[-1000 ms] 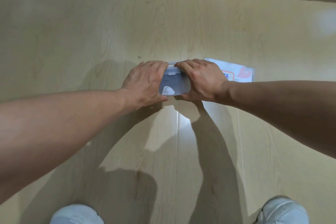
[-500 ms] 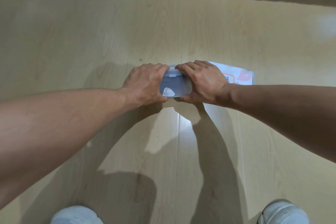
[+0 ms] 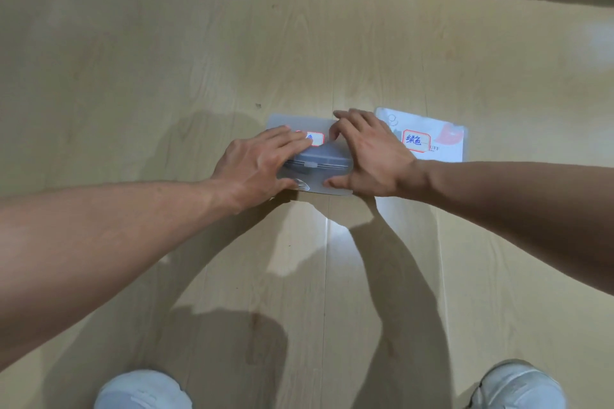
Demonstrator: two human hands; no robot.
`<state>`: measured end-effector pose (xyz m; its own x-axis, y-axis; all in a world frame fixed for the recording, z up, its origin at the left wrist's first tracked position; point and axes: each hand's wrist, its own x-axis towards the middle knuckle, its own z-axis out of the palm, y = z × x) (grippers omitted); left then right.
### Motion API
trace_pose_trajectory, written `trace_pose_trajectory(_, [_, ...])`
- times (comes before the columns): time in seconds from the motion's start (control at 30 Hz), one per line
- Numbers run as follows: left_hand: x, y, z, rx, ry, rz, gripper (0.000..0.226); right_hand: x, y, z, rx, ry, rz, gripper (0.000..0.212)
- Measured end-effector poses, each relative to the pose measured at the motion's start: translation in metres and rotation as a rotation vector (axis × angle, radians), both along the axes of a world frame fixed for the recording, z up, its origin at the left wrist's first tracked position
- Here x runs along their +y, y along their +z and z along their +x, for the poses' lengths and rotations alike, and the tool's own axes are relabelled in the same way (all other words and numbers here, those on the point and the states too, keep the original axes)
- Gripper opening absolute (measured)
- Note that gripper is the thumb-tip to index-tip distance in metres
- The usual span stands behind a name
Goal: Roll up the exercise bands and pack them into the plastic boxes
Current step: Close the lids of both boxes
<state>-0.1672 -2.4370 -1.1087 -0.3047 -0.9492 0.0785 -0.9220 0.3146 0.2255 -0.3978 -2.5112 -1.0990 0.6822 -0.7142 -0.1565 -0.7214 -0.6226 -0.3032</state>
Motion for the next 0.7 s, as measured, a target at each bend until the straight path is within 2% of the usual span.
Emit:
trace_pose_trajectory(0.07, [0.003, -0.004, 0.002, 0.003, -0.023, -0.026, 0.075, -0.005, 0.0, 0.003, 0.051, 0.005, 0.089, 0.07])
trace_pose_trajectory(0.13, [0.004, -0.006, 0.003, 0.005, -0.023, -0.04, 0.077, -0.006, -0.001, 0.005, 0.101, 0.062, 0.07, 0.068])
trace_pose_trajectory(0.23, [-0.002, -0.002, 0.005, -0.016, 0.019, 0.127, 0.102, -0.002, -0.004, 0.004, 0.129, 0.119, 0.001, 0.069])
trace_pose_trajectory(0.33, [-0.009, -0.004, 0.011, -0.082, -0.008, 0.266, 0.124, 0.003, -0.006, 0.002, 0.13, 0.128, -0.035, 0.08])
trace_pose_trajectory(0.57, [-0.006, -0.009, 0.01, -0.103, -0.021, 0.244, 0.118, 0.005, -0.013, 0.002, 0.115, 0.157, -0.133, 0.086])
trace_pose_trajectory(0.7, [-0.005, -0.008, 0.01, -0.11, -0.03, 0.253, 0.115, 0.01, -0.014, 0.01, 0.109, 0.134, -0.118, 0.085])
